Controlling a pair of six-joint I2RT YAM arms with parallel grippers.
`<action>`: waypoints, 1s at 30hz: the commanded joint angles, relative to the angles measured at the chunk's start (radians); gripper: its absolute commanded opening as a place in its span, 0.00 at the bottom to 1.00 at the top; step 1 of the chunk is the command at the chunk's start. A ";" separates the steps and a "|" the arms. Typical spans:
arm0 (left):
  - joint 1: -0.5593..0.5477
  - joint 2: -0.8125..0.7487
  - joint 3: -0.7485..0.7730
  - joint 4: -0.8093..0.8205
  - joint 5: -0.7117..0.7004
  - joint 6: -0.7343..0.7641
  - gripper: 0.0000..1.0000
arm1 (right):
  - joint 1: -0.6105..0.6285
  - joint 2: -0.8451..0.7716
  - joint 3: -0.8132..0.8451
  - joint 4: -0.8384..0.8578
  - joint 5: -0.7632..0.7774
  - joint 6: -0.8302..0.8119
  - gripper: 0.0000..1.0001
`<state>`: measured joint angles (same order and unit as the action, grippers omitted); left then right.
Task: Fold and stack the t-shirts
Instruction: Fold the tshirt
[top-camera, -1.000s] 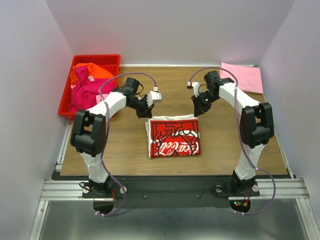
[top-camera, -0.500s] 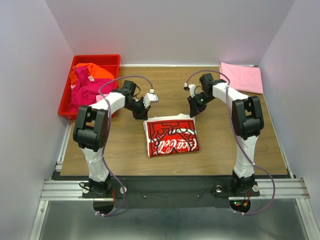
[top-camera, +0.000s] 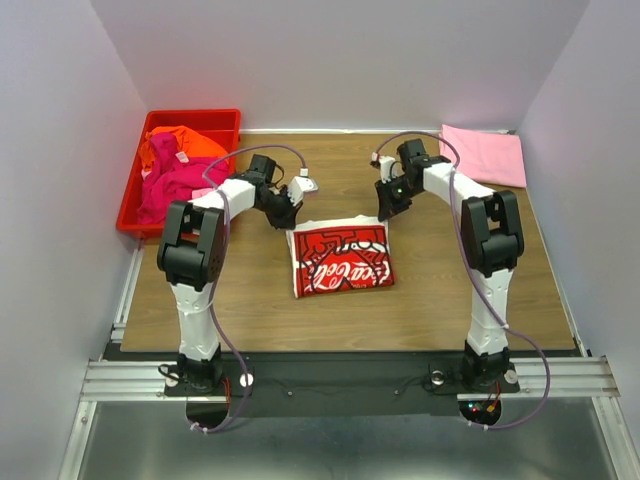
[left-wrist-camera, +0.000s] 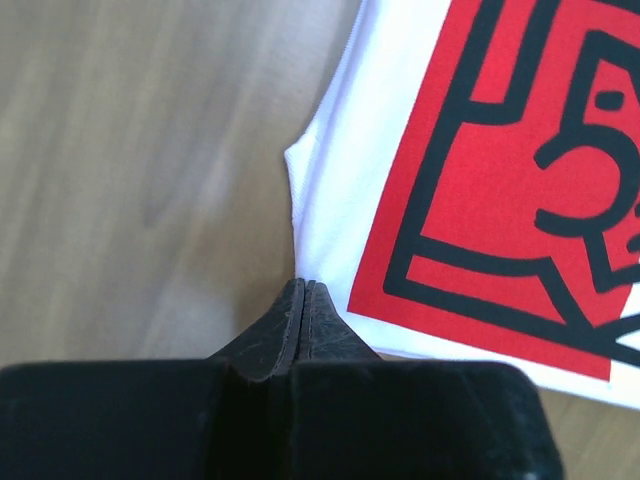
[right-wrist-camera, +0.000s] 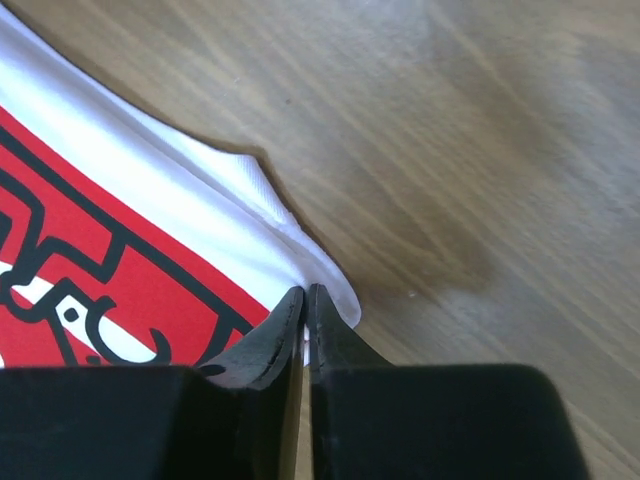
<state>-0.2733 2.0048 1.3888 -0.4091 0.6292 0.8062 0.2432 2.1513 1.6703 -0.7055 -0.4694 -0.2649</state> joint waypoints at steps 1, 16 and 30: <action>0.022 0.028 0.084 0.033 -0.079 -0.058 0.11 | -0.012 0.016 0.086 0.072 0.124 0.048 0.21; 0.072 -0.324 -0.170 0.445 0.418 -0.691 0.98 | -0.007 -0.189 0.045 0.153 -0.477 0.401 1.00; 0.054 -0.019 -0.315 0.863 0.507 -1.104 0.98 | 0.015 0.013 -0.201 0.396 -0.586 0.498 1.00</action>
<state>-0.2340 1.9308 1.0279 0.3389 1.1057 -0.2256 0.2848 2.1433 1.4643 -0.3832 -1.0435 0.2508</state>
